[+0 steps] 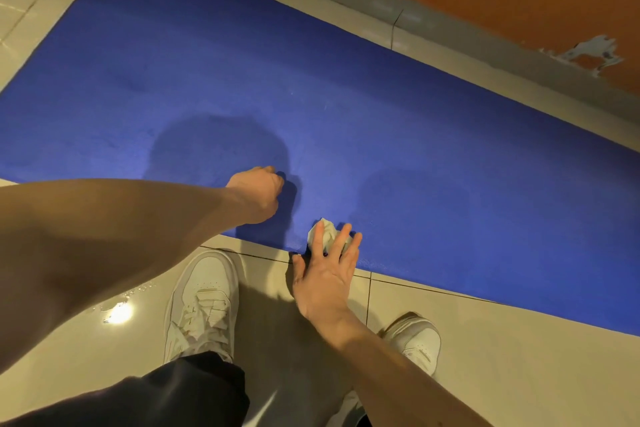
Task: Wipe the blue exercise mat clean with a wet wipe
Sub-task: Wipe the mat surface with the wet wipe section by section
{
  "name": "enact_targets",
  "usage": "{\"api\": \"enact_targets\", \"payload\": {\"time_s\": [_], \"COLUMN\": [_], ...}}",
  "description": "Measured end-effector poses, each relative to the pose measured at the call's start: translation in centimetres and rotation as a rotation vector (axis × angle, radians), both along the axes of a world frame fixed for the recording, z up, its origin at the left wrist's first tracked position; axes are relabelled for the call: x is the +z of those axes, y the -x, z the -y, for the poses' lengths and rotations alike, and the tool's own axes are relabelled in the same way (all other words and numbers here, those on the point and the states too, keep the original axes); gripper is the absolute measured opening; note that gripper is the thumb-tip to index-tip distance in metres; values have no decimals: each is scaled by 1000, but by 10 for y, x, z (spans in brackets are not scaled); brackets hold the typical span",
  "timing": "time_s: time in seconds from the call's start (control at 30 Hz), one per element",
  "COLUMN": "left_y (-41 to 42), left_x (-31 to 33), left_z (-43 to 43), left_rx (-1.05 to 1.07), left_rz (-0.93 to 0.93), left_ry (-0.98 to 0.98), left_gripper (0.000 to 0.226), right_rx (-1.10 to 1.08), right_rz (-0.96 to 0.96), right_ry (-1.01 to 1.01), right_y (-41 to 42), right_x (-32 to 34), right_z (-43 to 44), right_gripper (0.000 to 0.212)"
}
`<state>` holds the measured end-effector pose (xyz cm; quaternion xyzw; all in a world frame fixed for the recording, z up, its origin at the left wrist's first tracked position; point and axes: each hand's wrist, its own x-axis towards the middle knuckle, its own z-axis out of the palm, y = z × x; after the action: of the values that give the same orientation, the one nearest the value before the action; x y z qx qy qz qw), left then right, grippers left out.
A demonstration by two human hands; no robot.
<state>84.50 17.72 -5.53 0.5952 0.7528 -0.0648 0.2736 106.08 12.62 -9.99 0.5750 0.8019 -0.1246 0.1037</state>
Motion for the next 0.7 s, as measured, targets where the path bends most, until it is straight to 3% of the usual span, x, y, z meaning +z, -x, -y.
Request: {"api": "enact_targets", "payload": {"time_s": [0.3,0.5,0.7], "left_y": [1,11,13], "left_x": [8,5,1], "left_z": [-5,2,0], "left_rx": [-1,25,10], "left_rz": [-36,-118,-191], "left_ry": [5,27,40], "left_gripper": [33,38,48], "right_rx": [93,-58,290], "right_rz": [-32,-23,-180], "right_ry": [14,157,95], "right_y": [0,29,39], "right_x": [-14,-7,-12], "right_z": [-12,-55,-39], "right_gripper": [71,67,75]}}
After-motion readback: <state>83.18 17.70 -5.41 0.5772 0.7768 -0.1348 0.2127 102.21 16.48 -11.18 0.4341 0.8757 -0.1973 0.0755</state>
